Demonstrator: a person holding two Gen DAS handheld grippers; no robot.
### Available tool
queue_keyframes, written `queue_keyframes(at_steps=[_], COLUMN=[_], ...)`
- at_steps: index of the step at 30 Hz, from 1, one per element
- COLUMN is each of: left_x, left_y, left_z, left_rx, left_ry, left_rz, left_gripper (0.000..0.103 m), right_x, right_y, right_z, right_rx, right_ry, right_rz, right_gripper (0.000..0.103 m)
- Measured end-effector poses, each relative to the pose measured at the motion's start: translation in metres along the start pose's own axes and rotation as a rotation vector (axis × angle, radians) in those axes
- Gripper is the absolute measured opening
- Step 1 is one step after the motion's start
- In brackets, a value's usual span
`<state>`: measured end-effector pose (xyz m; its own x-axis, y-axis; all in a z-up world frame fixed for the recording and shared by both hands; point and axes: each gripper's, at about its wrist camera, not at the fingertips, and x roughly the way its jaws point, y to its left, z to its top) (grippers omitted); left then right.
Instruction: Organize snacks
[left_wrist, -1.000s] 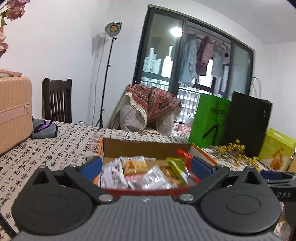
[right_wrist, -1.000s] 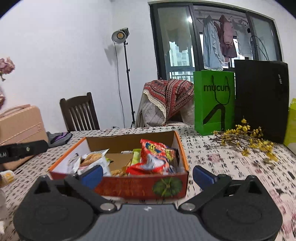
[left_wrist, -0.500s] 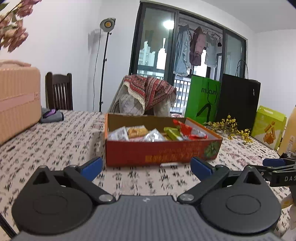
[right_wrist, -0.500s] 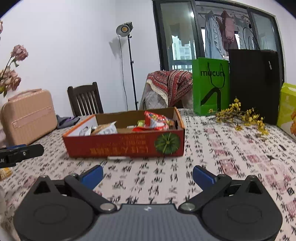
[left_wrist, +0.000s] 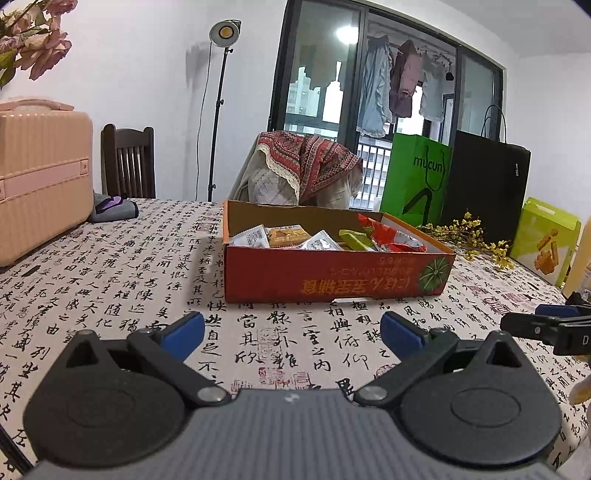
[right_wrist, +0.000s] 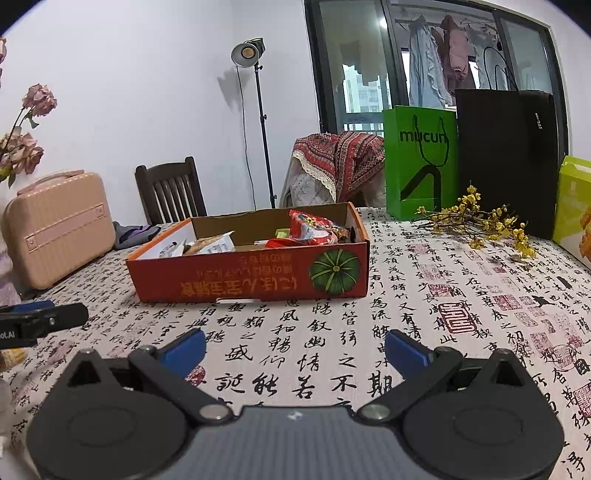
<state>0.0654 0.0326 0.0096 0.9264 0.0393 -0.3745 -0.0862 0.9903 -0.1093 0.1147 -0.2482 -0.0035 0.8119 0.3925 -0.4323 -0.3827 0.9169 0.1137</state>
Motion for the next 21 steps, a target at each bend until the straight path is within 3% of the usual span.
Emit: queue_keyframes(at_steps=[21], left_x=[-0.0026], left_y=[-0.0009], left_z=[0.0002], left_rx=[-0.004], left_ry=[-0.001], left_rz=[-0.001], left_gripper=[0.103], right_x=[-0.0001], right_y=[0.0013], right_z=[-0.0004], right_rx=[-0.003], right_ry=[0.000], right_rz=[0.001], right_gripper=[0.103])
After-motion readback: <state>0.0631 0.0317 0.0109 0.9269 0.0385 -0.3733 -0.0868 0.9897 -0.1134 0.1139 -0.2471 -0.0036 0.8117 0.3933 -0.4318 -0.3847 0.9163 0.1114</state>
